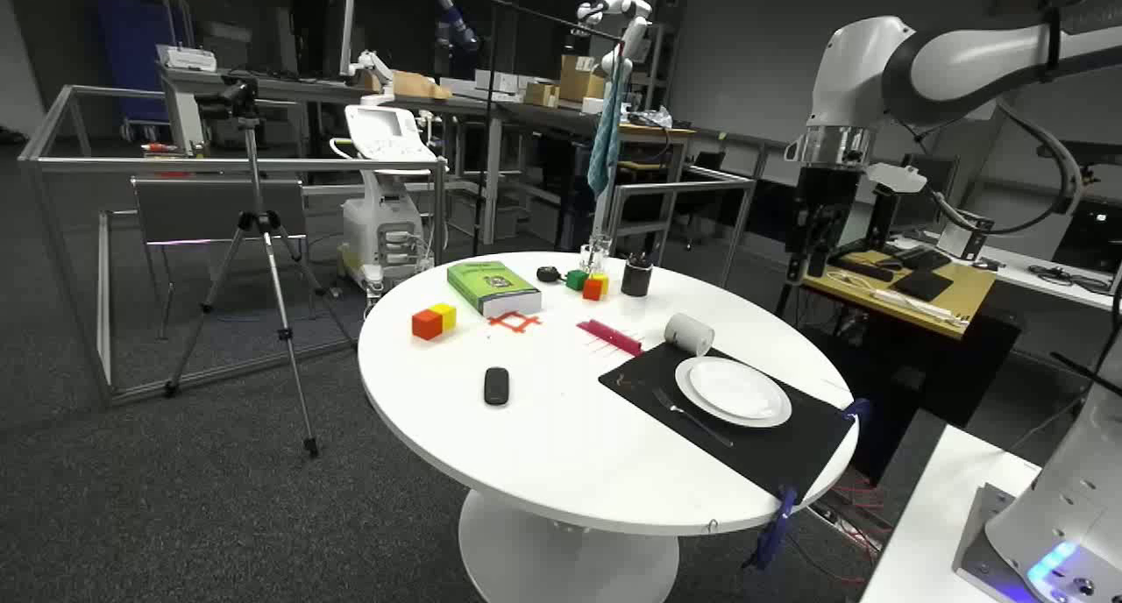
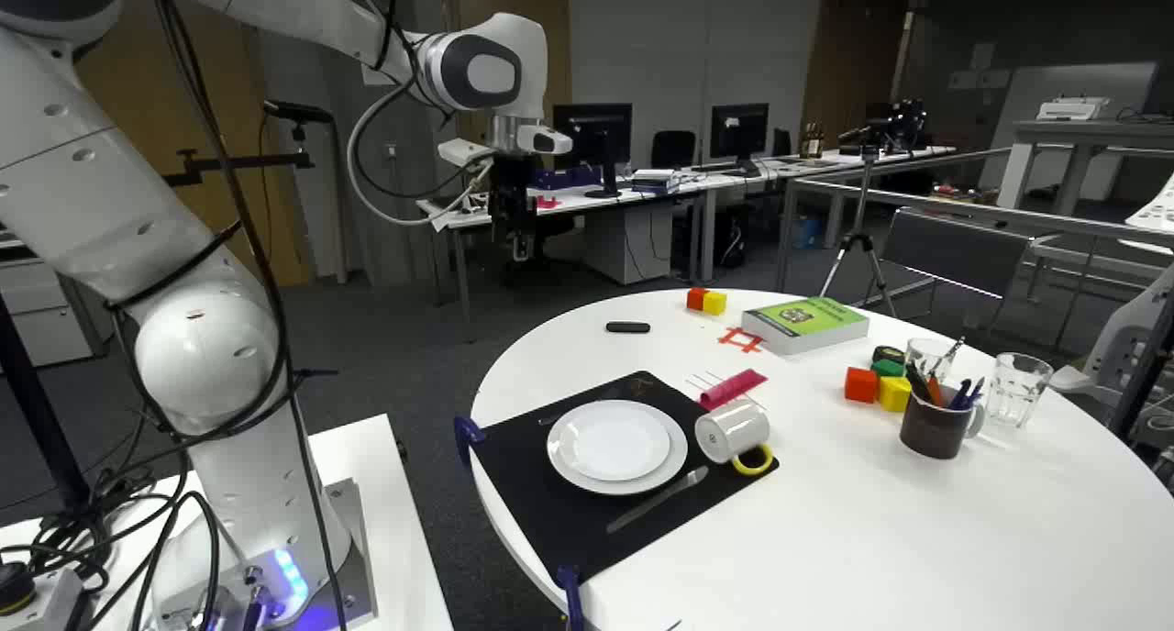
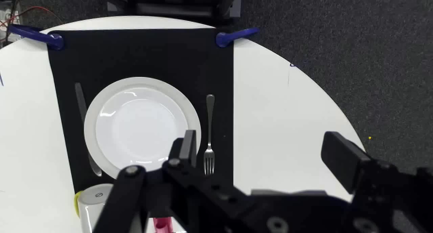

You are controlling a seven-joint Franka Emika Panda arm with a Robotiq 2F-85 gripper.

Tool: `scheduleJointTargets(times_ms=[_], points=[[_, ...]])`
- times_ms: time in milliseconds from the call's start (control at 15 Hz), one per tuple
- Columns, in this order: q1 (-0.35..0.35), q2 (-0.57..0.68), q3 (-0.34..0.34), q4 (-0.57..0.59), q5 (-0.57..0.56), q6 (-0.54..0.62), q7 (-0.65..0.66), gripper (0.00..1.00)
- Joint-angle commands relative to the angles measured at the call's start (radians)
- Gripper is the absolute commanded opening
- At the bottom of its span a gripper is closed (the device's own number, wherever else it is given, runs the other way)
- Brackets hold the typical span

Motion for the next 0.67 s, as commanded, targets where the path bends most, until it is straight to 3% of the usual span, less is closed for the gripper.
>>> scheduleJointTargets(times_ms=[0,267,600], points=[[0.002,0.000,-0.002,0.002,-0.001,-0.001,0.001,1.00],[-0.006,0.013,-0.018,0.000,0.007,0.030,-0.017,1.00],[-0.066,0.063,-0.119,-0.008,-0.017,0.121,-0.142,1.00]])
